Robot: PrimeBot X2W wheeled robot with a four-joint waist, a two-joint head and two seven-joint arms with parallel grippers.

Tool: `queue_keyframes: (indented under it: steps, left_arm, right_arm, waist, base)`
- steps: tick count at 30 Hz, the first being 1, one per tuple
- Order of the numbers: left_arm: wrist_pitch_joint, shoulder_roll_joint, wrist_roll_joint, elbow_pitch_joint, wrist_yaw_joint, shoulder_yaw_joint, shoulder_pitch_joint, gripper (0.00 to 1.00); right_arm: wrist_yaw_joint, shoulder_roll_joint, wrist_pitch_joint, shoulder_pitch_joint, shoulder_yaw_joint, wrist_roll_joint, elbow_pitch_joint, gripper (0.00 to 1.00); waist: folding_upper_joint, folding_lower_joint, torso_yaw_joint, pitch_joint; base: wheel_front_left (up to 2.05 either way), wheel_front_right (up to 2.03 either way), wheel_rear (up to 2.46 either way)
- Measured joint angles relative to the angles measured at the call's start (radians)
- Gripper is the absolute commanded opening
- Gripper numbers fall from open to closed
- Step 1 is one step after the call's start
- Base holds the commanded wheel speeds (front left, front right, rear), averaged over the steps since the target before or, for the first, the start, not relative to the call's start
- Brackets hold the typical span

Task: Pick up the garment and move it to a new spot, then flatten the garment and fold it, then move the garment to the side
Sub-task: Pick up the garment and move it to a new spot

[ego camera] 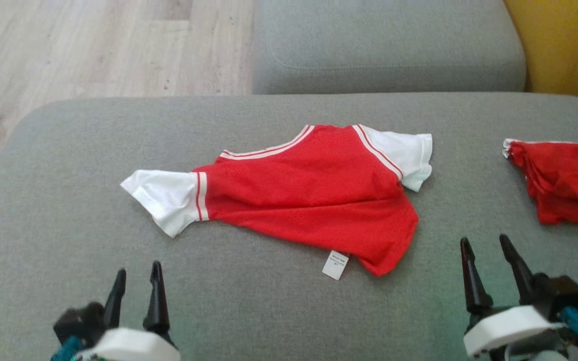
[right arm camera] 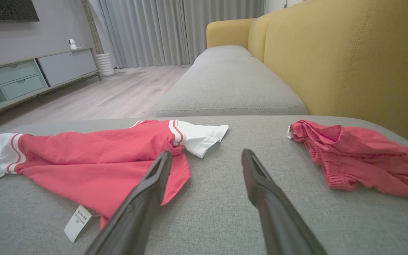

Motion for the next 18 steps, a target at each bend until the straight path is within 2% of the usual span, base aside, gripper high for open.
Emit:
queue_keyframes:
  steps: [7,18]
  left_arm:
    - [-0.009,-0.025,0.069,-0.089,0.060,-0.021,0.107,1.00]
    - [-0.009,-0.033,0.106,-0.129,0.068,-0.032,0.138,1.00]
  right_arm:
    - [0.000,0.001,0.000,0.081,0.000,0.035,-0.007,1.00]
    - [0.000,0.002,-0.011,0.114,0.044,0.072,0.018,1.00]
  waist:
    - [0.0000,0.0001,0.031,-0.034]
    - [0.0000,0.0002,0.036,-0.045]
  base:
    - [0.00,0.00,0.00]
    - [0.00,0.00,0.00]
